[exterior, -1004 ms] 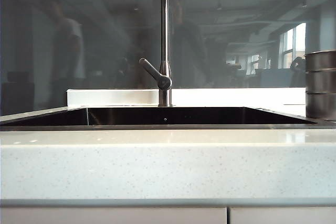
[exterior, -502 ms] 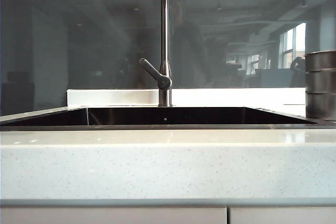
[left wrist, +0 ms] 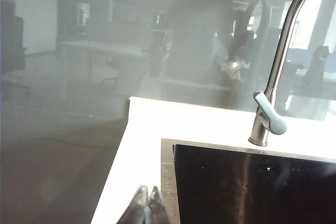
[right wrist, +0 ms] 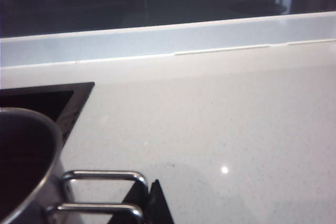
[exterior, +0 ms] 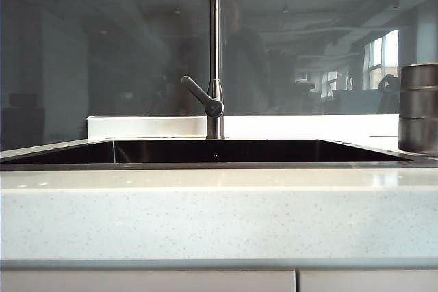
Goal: Pick up the mug next to the sink, go to the faucet to get some water, pour the water into the sink, and finally put the mug back to its place.
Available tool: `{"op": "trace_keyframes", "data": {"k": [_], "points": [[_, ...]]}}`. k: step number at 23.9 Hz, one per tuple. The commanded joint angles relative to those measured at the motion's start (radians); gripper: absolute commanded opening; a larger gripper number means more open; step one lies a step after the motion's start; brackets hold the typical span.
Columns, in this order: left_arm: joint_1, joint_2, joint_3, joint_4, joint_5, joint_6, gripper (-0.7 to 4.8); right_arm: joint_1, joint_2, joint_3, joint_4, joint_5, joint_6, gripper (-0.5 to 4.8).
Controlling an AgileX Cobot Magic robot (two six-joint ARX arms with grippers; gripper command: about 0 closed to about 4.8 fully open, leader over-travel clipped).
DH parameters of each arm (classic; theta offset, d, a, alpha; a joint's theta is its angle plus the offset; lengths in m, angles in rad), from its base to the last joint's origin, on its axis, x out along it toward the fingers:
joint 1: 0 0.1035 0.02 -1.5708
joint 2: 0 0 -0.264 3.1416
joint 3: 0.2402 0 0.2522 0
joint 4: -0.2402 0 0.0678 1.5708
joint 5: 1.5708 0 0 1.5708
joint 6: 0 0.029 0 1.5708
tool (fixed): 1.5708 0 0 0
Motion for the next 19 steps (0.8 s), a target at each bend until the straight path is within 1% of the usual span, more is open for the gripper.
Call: {"op": "trace_keyframes", "data": {"k": [1, 3, 5, 6, 7, 8, 9, 10, 11, 12, 13, 14, 15, 16, 17, 18, 19], "points": [[0.002, 0.000, 0.003, 0.005, 0.006, -0.003, -0.05, 0.000, -0.003, 0.004, 0.090, 0.000, 0.004, -0.05], [0.002, 0.000, 0.003, 0.008, 0.006, -0.004, -0.06, 0.000, -0.008, 0.005, 0.146, -0.028, 0.010, -0.05], [0.002, 0.001, 0.003, 0.034, 0.029, -0.035, -0.06, 0.001, -0.031, 0.024, 0.135, -0.078, 0.069, -0.05], [0.001, 0.006, 0.007, 0.061, 0.043, -0.075, -0.06, 0.002, -0.052, 0.047, 0.094, -0.128, 0.114, -0.05], [0.001, 0.014, 0.011, 0.075, 0.046, -0.095, -0.06, 0.006, -0.061, 0.059, 0.071, -0.149, 0.132, -0.05], [0.001, 0.042, 0.031, 0.080, 0.046, -0.109, -0.06, 0.035, -0.080, 0.091, 0.016, -0.161, 0.139, -0.05], [0.002, 0.072, 0.046, 0.089, 0.045, -0.107, -0.06, 0.054, -0.086, 0.111, -0.018, -0.160, 0.139, -0.05], [0.002, 0.143, 0.077, 0.118, 0.046, -0.105, -0.06, 0.090, -0.097, 0.150, -0.081, -0.161, 0.139, -0.05], [0.002, 0.205, 0.101, 0.146, 0.047, -0.079, -0.06, 0.119, -0.103, 0.180, -0.128, -0.160, 0.139, -0.05], [0.002, 0.330, 0.143, 0.216, 0.047, 0.002, -0.06, 0.169, -0.107, 0.237, -0.206, -0.151, 0.138, -0.05], [0.002, 0.428, 0.172, 0.280, 0.047, 0.047, -0.06, 0.202, -0.107, 0.274, -0.251, -0.147, 0.138, -0.05], [0.002, 0.613, 0.228, 0.406, 0.067, 0.078, -0.06, 0.246, -0.106, 0.333, -0.330, -0.126, 0.138, -0.05], [0.002, 0.741, 0.272, 0.484, 0.107, 0.089, -0.06, 0.267, -0.106, 0.359, -0.367, -0.121, 0.138, -0.05], [0.002, 0.928, 0.357, 0.564, 0.181, 0.091, -0.06, 0.323, -0.106, 0.411, -0.427, -0.094, 0.138, -0.05], [0.002, 1.021, 0.414, 0.582, 0.210, 0.088, -0.06, 0.348, -0.106, 0.430, -0.444, -0.069, 0.138, -0.05], [-0.001, 1.142, 0.504, 0.591, 0.228, 0.065, -0.06, 0.388, -0.101, 0.463, -0.459, -0.019, 0.138, -0.05], [-0.001, 1.218, 0.563, 0.607, 0.240, 0.050, -0.06, 0.400, -0.093, 0.479, -0.467, -0.011, 0.136, -0.05]]}}
